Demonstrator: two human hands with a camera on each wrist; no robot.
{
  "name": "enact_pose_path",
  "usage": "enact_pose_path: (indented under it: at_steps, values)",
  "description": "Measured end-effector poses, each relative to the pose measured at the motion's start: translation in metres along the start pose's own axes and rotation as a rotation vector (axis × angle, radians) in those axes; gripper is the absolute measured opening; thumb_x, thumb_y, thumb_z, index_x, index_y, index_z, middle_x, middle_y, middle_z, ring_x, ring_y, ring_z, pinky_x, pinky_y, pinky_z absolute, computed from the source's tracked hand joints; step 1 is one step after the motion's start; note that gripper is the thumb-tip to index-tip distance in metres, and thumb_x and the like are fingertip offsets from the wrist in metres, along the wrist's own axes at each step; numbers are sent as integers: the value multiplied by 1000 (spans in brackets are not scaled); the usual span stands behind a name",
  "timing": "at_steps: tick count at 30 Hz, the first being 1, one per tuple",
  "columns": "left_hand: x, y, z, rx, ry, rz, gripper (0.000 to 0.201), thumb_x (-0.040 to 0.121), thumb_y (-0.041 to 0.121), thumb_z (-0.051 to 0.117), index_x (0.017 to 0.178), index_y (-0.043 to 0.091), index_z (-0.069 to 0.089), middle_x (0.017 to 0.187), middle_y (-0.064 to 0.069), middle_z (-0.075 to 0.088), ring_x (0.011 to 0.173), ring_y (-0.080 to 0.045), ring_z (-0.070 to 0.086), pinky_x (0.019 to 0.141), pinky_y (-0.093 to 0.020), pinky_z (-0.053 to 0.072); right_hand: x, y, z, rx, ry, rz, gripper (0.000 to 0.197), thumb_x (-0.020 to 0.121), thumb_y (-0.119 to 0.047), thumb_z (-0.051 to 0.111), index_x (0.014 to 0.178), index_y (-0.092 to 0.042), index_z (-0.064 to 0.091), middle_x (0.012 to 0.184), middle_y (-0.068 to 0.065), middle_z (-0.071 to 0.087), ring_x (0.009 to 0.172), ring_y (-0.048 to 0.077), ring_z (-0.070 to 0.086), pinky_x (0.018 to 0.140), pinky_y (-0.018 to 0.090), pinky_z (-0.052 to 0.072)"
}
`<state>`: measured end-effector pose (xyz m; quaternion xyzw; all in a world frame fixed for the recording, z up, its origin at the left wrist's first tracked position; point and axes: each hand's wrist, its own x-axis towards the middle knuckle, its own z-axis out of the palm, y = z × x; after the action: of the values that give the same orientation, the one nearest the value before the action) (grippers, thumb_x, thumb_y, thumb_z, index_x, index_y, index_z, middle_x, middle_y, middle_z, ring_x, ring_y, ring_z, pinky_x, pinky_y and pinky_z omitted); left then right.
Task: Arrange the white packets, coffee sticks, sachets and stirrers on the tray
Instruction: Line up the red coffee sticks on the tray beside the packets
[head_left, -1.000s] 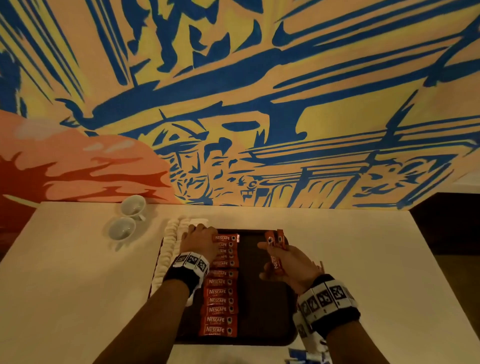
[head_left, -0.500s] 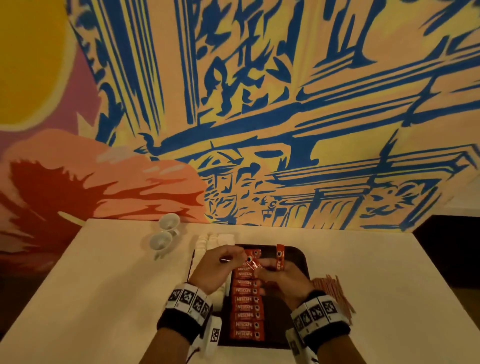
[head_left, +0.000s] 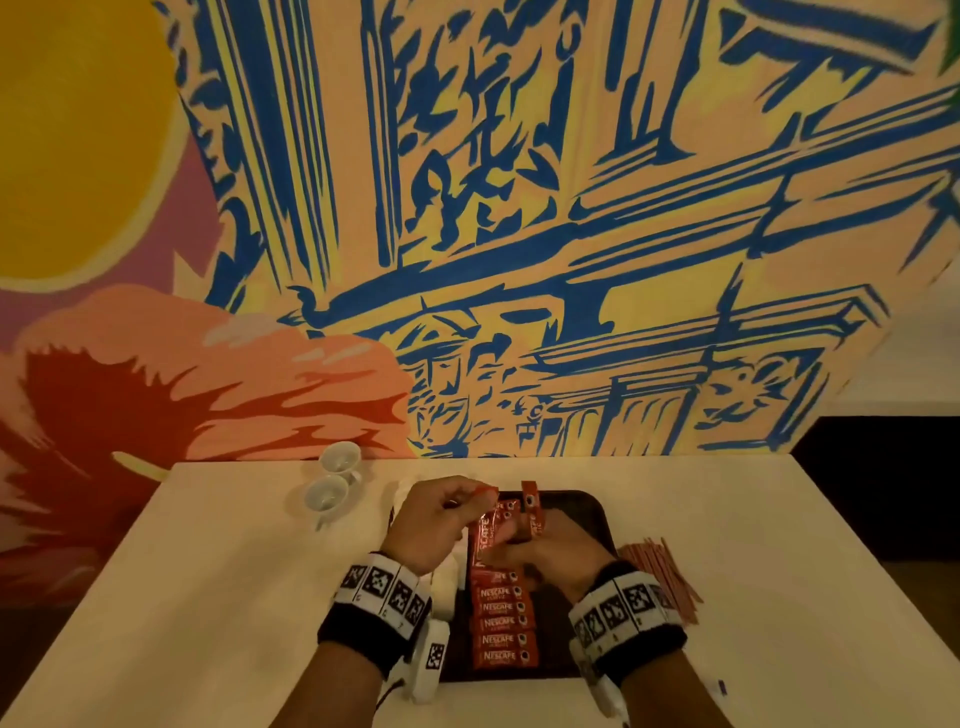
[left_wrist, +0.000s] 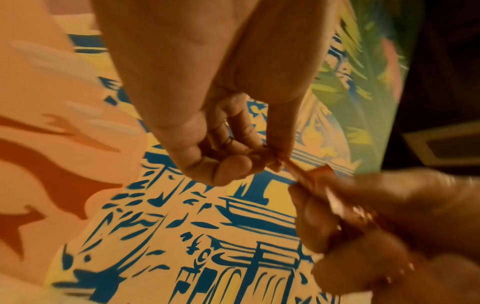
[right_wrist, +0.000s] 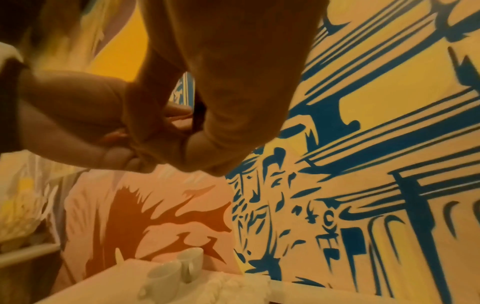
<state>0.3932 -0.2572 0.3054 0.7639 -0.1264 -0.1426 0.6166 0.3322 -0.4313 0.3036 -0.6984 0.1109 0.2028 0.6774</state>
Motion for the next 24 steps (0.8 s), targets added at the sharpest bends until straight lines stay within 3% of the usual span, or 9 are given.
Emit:
enact_pose_path:
  at_steps: [2, 4, 7, 9, 11, 13, 18, 21, 24]
  values:
    - [-2, 6, 7, -4, -24, 50, 8, 93, 23, 69, 95, 27, 76, 88, 8, 76, 81, -3, 69, 67, -14, 49, 0, 0, 9, 105, 24, -41, 14, 79, -13, 85, 79, -12, 70, 74, 4, 67, 61, 13, 60, 53, 23, 46]
    - [-3, 6, 7, -2, 0, 77, 11, 96, 24, 65, 100, 29, 75, 94, 5, 76, 82, -3, 69, 68, -17, 49, -3, 1, 15, 305, 83, -73, 9, 85, -6, 78, 85, -5, 69, 65, -2, 67, 49, 4, 60, 45, 15, 44]
    - [-7, 1, 1, 8, -37, 43, 13, 98, 18, 62, 106, 19, 73, 95, -3, 73, 73, -3, 66, 60, -21, 51, -2, 5, 12, 403, 129, -91, 28, 74, -19, 87, 91, -3, 71, 81, 8, 74, 63, 14, 70, 49, 20, 51]
    - [-10, -6, -2, 25, -72, 33, 12, 97, 14, 63, 103, 17, 73, 89, -4, 72, 69, -11, 67, 58, -26, 53, -2, 6, 11, 398, 145, -91, 36, 74, -23, 88, 99, -2, 73, 92, 14, 74, 70, 21, 72, 52, 23, 53]
    - [-10, -11, -6, 36, -66, 45, 13, 97, 13, 64, 101, 18, 75, 80, -1, 71, 65, -16, 65, 58, -31, 53, -7, 4, 13, 443, 149, -57, 25, 87, -18, 78, 102, 1, 72, 79, 9, 72, 58, 13, 67, 48, 21, 51]
    - [-10, -15, -10, 86, -72, 52, 15, 97, 13, 64, 98, 23, 76, 74, 2, 69, 64, -13, 63, 56, -30, 52, -11, 1, 11, 482, 179, -12, 16, 95, -17, 69, 97, -2, 69, 69, 4, 68, 44, 6, 59, 40, 18, 44]
    - [-8, -15, -11, 242, -94, 98, 18, 95, 23, 67, 106, 37, 73, 87, 9, 72, 73, -4, 65, 63, -15, 49, -13, 6, -4, 477, 206, 44, 12, 97, -17, 67, 94, -5, 68, 85, 7, 71, 44, 4, 59, 38, 16, 43]
    - [-4, -15, -4, 253, -168, 101, 23, 95, 19, 67, 111, 35, 71, 91, 9, 72, 80, -3, 67, 67, -11, 47, -10, 12, -11, 554, 203, 73, 28, 97, -35, 66, 89, -9, 67, 78, 4, 63, 43, 6, 51, 38, 18, 40]
    - [6, -20, -2, 261, -155, 75, 24, 96, 17, 64, 111, 35, 71, 91, 9, 71, 81, -5, 67, 67, -15, 48, 0, 18, -25, 806, 141, 64, 54, 101, -58, 45, 93, -10, 68, 73, 3, 51, 44, 9, 35, 37, 20, 28]
